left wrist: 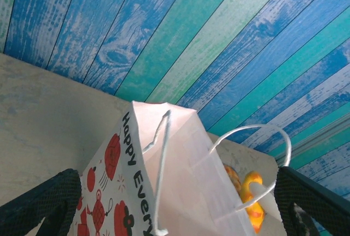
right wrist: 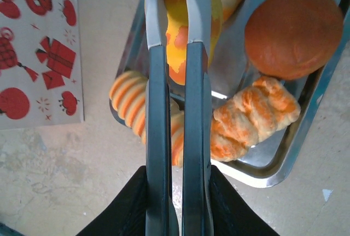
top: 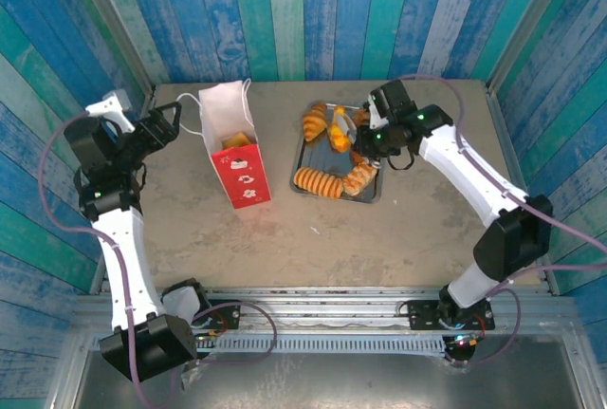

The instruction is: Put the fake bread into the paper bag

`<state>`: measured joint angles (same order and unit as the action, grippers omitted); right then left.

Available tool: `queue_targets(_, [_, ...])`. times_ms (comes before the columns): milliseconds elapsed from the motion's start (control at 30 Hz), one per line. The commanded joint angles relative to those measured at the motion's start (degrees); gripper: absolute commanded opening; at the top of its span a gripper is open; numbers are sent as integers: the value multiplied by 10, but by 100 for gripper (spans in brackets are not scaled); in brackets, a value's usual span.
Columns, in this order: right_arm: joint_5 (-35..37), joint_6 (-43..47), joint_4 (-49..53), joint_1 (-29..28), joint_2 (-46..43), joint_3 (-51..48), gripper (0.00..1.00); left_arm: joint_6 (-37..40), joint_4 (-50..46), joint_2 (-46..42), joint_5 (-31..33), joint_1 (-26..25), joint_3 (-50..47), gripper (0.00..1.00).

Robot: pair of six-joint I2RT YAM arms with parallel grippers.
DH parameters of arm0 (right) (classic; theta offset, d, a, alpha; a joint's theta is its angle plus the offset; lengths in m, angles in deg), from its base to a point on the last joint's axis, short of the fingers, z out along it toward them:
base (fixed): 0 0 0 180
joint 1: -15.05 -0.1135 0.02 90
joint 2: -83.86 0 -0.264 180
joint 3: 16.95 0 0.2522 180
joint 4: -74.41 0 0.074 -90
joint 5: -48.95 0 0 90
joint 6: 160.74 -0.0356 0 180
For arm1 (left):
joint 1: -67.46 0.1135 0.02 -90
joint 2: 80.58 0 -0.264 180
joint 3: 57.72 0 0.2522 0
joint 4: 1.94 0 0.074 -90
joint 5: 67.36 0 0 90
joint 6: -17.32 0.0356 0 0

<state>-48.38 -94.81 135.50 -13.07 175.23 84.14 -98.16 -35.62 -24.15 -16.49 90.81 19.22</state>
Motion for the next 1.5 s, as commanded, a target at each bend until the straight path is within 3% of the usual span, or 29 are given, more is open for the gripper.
queue_targets(0, [43, 15, -24, -14, -47, 39, 18, 35, -47, 5, -11, -1, 51, 96])
queue_targets(200, [109, 41, -40, -56, -91, 102, 18, 59, -98, 61, -30, -2, 124, 99])
queue_targets(367, [146, 62, -96, -119, -115, 139, 17, 78, -128, 113, -56, -5, 164, 92])
queue_targets(667, [154, 81, -128, -215, -73, 244, 17, 119, -166, 185, -29, -56, 198, 83])
queue_targets(867, [161, 94, -148, -275, -18, 288, 17, 124, -165, 203, 13, -61, 197, 70])
queue_targets(1000, [171, 99, -149, -304, 27, 317, 17, 124, -151, 203, 12, -61, 187, 56])
queue_targets(1467, [176, 76, -96, -334, 164, 422, 17, 132, -143, 193, 20, -60, 176, 14])
